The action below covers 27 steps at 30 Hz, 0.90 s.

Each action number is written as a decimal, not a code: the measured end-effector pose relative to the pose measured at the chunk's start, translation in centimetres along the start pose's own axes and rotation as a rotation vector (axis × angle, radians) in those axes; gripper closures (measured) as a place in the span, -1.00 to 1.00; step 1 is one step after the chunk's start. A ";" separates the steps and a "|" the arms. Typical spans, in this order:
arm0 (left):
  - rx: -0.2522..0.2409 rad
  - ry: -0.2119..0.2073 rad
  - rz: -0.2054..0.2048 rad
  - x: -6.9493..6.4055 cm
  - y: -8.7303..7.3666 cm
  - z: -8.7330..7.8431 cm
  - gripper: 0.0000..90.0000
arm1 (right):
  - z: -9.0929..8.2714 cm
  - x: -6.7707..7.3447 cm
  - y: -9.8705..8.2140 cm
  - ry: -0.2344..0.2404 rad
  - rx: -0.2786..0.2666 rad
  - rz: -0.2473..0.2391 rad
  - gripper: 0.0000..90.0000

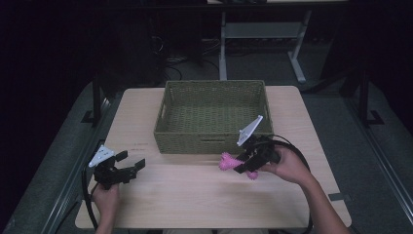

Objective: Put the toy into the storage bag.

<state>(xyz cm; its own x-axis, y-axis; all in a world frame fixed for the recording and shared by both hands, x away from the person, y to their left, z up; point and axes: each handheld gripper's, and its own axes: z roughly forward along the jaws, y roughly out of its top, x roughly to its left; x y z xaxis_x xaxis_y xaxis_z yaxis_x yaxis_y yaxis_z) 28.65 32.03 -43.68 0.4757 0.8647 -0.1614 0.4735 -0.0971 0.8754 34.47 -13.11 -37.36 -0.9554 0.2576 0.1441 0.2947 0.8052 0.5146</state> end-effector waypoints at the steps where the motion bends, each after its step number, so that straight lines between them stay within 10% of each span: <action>1: -0.001 0.000 0.000 0.0 0.0 0.0 -0.70 | -0.1 0.0 0.2 0.000 0.002 0.000 0.29; 27: -0.003 0.002 0.000 0.0 0.0 0.1 -0.70 | -3.7 -1.7 4.3 -0.012 0.024 -0.056 0.30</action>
<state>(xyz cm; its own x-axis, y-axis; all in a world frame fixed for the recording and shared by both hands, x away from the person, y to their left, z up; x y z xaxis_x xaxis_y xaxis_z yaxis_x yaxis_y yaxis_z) 28.72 32.03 -43.70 0.4743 0.8655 -0.1610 0.4714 -0.0952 0.8768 37.32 -12.08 -32.22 -0.9703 0.2178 0.1054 0.2410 0.8312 0.5011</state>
